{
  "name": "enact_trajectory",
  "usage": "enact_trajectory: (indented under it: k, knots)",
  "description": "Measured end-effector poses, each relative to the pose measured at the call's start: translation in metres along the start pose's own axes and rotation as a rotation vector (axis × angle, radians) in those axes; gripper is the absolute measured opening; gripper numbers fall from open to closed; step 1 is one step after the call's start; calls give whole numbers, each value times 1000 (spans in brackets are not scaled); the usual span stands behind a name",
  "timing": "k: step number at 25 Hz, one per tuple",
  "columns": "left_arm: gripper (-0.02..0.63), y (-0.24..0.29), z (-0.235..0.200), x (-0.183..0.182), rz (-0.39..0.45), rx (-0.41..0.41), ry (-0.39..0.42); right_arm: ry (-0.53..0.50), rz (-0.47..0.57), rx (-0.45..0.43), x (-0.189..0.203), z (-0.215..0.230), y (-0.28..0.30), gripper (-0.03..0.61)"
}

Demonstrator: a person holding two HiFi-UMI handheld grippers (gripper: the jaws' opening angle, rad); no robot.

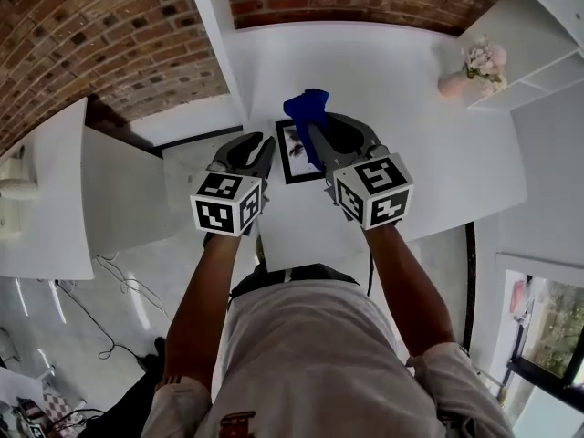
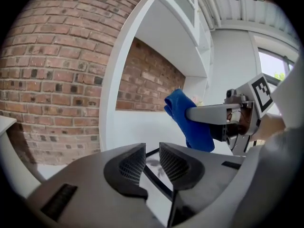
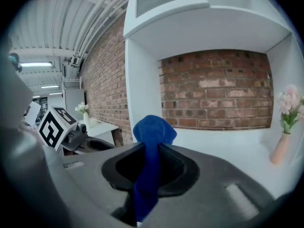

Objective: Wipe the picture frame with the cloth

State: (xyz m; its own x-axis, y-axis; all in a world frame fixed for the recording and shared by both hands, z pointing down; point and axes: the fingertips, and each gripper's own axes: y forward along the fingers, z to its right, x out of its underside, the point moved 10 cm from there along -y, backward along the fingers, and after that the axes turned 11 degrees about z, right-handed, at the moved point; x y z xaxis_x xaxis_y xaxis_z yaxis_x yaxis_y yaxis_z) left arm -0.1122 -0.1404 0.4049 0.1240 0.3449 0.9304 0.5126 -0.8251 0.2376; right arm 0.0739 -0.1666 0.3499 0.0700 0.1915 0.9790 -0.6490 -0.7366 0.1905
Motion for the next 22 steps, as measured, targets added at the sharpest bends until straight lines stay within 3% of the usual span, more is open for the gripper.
enact_trajectory:
  k: [9, 15, 22]
  knots:
    - [162, 38, -16, 24, -234, -85, -41, -18, -251, -3, 35, 9, 46, 72]
    - [178, 56, -20, 43, -360, -88, -56, 7, -388, -22, 53, 17, 68, 73]
    - [178, 64, -23, 51, -419, -80, -53, 13, -480, -60, 62, 17, 89, 74]
